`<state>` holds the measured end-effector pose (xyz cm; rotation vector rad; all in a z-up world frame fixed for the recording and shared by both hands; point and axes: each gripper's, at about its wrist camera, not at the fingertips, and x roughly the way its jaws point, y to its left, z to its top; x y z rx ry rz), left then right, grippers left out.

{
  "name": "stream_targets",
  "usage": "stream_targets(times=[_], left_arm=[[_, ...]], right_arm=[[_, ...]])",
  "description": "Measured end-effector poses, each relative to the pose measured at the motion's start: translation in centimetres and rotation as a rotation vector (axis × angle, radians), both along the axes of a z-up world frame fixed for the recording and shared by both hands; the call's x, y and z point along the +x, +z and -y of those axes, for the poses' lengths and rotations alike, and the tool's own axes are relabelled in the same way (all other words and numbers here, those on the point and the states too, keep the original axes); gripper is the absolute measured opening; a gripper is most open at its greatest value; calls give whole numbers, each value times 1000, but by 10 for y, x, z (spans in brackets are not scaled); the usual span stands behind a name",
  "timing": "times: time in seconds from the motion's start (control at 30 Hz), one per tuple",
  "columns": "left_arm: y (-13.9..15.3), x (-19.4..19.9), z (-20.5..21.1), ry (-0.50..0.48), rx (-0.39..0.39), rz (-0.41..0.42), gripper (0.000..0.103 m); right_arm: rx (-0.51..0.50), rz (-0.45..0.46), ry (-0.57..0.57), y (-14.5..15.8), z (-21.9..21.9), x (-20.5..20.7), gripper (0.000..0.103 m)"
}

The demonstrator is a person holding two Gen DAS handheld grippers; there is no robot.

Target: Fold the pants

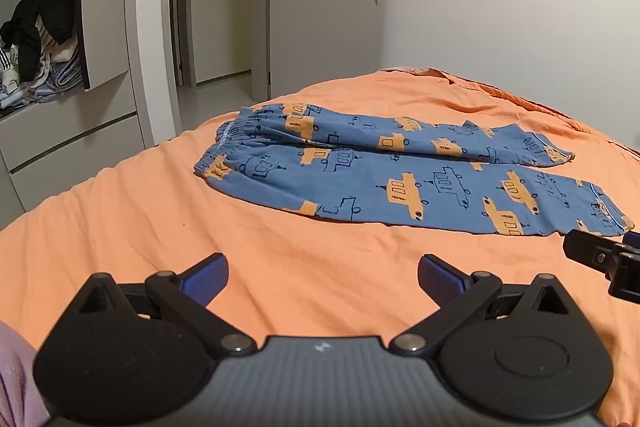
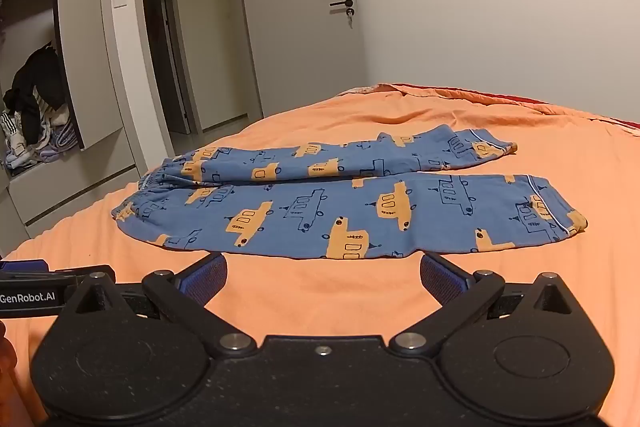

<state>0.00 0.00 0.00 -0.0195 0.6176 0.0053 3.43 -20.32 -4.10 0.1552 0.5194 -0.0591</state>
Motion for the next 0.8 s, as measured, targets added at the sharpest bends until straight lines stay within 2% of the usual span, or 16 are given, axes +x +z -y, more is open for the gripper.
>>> stream_targets(times=[0.8], left_arm=[[0,0,0,0,1,0,103]], right_arm=[[-7,-8,0,-1,0,2,102]])
